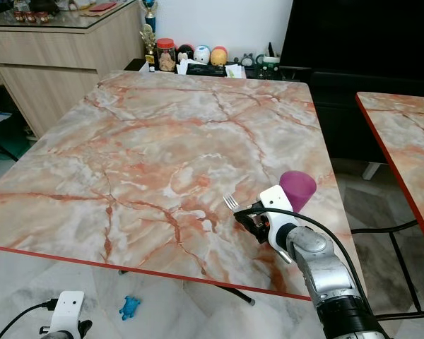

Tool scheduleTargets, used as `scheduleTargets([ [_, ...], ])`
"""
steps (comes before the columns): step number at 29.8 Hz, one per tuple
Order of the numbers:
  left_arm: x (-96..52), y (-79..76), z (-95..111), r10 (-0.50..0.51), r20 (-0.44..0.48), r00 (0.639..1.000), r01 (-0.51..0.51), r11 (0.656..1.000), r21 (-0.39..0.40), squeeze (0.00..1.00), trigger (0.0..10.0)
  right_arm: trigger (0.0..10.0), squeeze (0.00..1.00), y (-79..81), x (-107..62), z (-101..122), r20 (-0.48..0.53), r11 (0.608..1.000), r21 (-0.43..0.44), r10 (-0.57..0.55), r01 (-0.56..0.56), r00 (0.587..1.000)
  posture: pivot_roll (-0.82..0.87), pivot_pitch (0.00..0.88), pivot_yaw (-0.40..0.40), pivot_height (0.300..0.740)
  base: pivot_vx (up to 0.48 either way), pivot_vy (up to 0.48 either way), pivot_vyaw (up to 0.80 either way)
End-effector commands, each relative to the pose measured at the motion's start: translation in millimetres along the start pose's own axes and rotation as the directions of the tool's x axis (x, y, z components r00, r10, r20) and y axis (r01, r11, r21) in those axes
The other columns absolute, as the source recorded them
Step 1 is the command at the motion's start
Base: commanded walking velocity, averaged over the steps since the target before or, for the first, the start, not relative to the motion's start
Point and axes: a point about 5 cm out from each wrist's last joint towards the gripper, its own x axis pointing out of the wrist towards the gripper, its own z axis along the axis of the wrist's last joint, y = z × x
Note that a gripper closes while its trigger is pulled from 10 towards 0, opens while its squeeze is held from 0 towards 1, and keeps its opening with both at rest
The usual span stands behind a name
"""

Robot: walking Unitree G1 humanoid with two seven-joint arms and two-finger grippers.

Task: Setting the table

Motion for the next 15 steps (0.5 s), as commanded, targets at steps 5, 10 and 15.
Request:
scheduleTargets([
  [5,0.2,-12.0,-3,-0.017,-0.01,1.0,0.017,1.0,-0.003,0.0,10.0,10.0,0.0,-2.6,2.4,2,0.012,1.0,0.012,0.001,-0.001,1.0,0.06,0.0,0.005,0.74,0.0,0.0,0.0],
  [10,0.3,-14.9,-3,-0.019,-0.009,1.0,0.019,1.0,-0.003,0.0,10.0,10.0,0.0,-3.5,4.1,0,0.005,1.0,0.011,0.0,0.0,1.0,0.06,0.0,0.006,0.74,0.0,0.0,0.0],
  [15,0.5,-18.1,-3,-0.023,-0.007,1.0,0.023,1.0,-0.002,0.0,10.0,10.0,0.0,-2.0,5.6,-1,0.013,1.0,0.012,0.009,-0.009,1.0,0.07,0.0,0.004,0.74,0.0,0.0,0.0],
])
